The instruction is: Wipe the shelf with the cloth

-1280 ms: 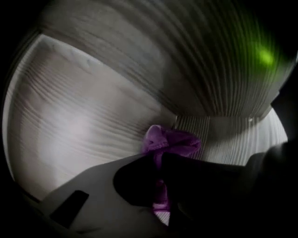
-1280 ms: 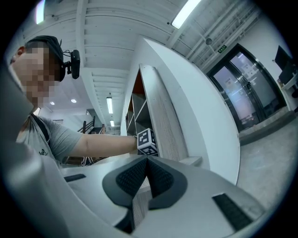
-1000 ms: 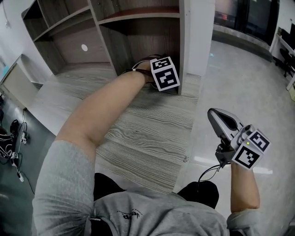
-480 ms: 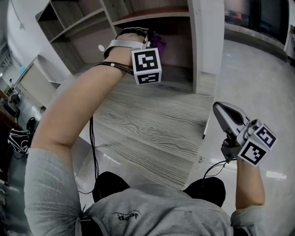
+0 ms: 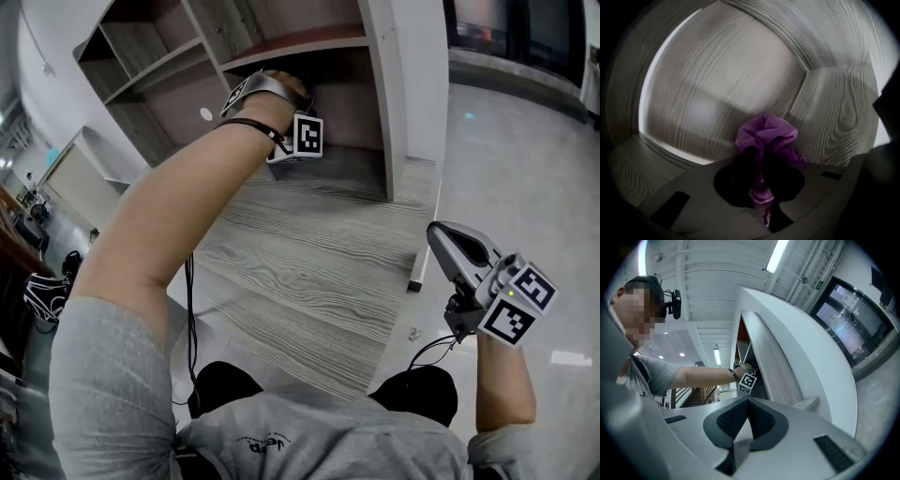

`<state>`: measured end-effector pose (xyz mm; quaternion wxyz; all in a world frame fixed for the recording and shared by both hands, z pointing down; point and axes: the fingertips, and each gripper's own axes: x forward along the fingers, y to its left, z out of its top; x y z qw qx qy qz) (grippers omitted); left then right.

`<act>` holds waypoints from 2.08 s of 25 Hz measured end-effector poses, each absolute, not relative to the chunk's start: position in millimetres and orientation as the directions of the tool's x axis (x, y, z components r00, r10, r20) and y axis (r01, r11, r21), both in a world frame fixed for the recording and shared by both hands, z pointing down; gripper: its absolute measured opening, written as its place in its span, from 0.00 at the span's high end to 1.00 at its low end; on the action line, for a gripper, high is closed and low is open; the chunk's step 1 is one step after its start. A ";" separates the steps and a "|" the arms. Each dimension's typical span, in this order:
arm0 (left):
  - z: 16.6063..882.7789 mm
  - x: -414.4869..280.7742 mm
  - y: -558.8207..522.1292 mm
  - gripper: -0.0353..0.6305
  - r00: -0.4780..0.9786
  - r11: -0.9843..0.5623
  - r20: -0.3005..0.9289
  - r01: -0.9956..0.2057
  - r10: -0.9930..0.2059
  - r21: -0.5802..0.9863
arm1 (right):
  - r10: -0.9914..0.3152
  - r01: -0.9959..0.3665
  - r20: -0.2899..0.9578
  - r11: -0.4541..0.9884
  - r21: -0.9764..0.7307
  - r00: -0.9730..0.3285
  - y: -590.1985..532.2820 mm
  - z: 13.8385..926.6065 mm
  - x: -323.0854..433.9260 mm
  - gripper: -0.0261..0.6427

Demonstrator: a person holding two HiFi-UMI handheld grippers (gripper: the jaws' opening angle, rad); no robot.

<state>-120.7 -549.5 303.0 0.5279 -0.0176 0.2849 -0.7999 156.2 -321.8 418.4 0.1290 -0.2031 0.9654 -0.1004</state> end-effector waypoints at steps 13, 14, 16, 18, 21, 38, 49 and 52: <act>361.2 -139.8 -554.5 0.84 -0.531 -0.417 -0.111 0.763 -0.840 -0.494 | -0.420 -0.367 -0.186 0.892 -0.263 -0.888 -329.1 429.5 156.3 0.93; 374.6 -140.5 -553.5 0.84 -0.535 -0.431 -0.077 0.751 -0.841 -0.500 | -0.419 -0.367 -0.182 0.892 -0.263 -0.889 -328.9 430.1 155.9 0.93; 405.6 -140.4 -551.1 0.83 -0.550 -0.478 0.021 0.707 -0.835 -0.522 | -0.419 -0.367 -0.178 0.892 -0.262 -0.891 -327.9 431.0 155.6 0.93; 437.8 -140.6 -546.7 0.83 -0.565 -0.537 0.134 0.643 -0.814 -0.546 | -0.421 -0.370 -0.174 0.891 -0.262 -0.890 -326.4 432.1 156.6 0.93; 460.4 -139.4 -542.2 0.83 -0.564 -0.582 0.249 0.545 -0.787 -0.603 | -0.427 -0.378 -0.167 0.888 -0.262 -0.889 -326.8 432.7 159.0 0.93; 296.8 -139.4 -479.0 0.83 -0.450 -0.304 -0.002 0.608 -0.893 -0.733 | -0.384 -0.348 -0.182 0.916 -0.201 -0.905 -320.3 403.5 127.6 0.93; 396.7 -145.3 -480.5 0.83 -0.571 -0.602 0.267 0.548 -0.777 -0.581 | -0.379 -0.342 -0.169 0.915 -0.214 -0.910 -318.4 407.6 119.9 0.93; 432.0 -145.7 -474.3 0.83 -0.579 -0.684 0.392 0.460 -0.715 -0.567 | -0.377 -0.340 -0.163 0.915 -0.218 -0.912 -317.2 411.3 121.5 0.93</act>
